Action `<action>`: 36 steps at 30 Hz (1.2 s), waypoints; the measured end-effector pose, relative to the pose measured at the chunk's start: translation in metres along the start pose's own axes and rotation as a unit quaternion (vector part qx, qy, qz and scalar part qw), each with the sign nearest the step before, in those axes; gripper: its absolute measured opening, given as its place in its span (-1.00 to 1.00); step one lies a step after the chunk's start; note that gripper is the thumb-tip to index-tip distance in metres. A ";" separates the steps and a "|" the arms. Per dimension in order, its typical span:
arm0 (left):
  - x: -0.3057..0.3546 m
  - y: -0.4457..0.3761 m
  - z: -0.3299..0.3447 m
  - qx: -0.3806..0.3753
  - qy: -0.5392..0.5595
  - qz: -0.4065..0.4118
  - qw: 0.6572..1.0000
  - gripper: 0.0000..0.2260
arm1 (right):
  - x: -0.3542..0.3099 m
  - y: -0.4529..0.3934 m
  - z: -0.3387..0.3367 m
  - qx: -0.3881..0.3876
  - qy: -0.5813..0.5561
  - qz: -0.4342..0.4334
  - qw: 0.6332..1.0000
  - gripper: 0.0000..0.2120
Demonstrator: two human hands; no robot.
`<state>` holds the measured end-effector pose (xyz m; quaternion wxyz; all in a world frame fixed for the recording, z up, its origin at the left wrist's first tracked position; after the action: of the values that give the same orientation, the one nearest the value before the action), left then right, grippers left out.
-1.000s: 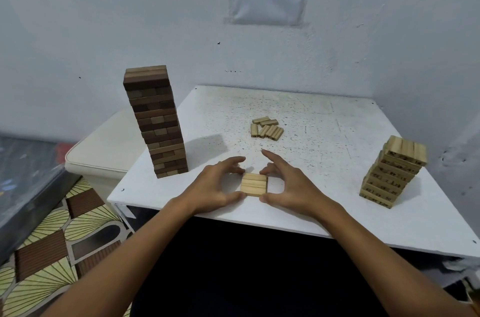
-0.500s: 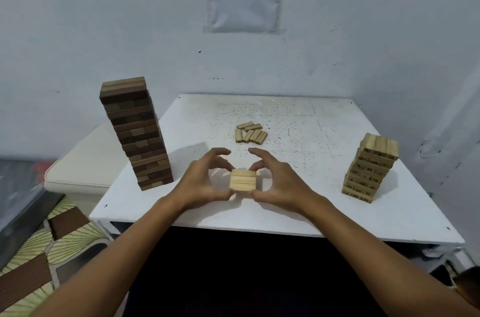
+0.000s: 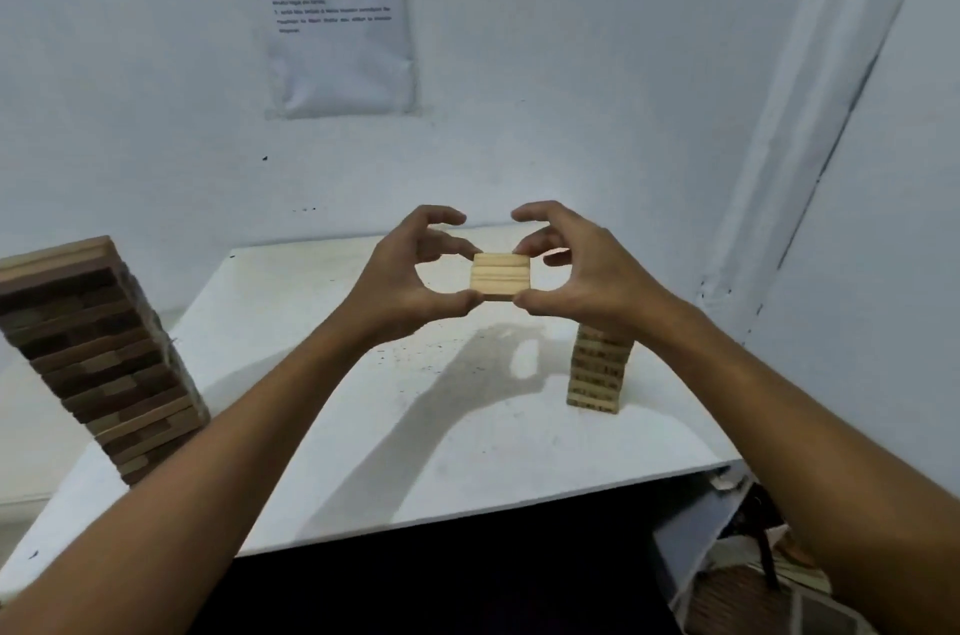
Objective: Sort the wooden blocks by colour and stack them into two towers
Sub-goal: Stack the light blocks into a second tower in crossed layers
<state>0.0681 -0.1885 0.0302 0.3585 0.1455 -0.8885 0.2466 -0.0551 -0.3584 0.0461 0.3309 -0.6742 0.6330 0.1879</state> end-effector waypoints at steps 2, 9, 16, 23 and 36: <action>0.007 -0.019 0.012 -0.021 0.001 0.005 1.000 -0.37 | 0.012 0.009 -0.016 0.015 0.000 0.019 1.000 -0.35; 0.013 -0.061 0.058 -0.088 0.004 0.007 0.996 -0.44 | 0.053 0.037 -0.045 0.023 -0.008 0.070 0.997 -0.34; 0.012 -0.074 0.081 -0.129 0.015 0.000 0.992 -0.46 | 0.079 0.049 -0.050 0.032 -0.020 0.088 0.995 -0.36; 0.013 -0.077 0.088 -0.142 0.013 -0.010 0.990 -0.45 | 0.089 0.052 -0.051 0.032 -0.023 0.096 0.995 -0.34; 0.008 -0.074 0.093 -0.150 0.033 -0.019 0.988 -0.44 | 0.094 0.054 -0.044 0.032 -0.036 0.105 0.993 -0.32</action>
<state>0.0422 -0.3020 0.0025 0.4103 0.0990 -0.9000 0.1085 -0.1033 -0.4560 0.0026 0.3533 -0.5861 0.6935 0.2253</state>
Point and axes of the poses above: each hand's wrist, its own y-axis away from the middle knuckle, its own z-axis out of the palm, x = y × z, the point moved 2 cm from there along -y, towards the middle knuckle, and after that the axes turned 13 degrees about -x, right-handed, at the moved point
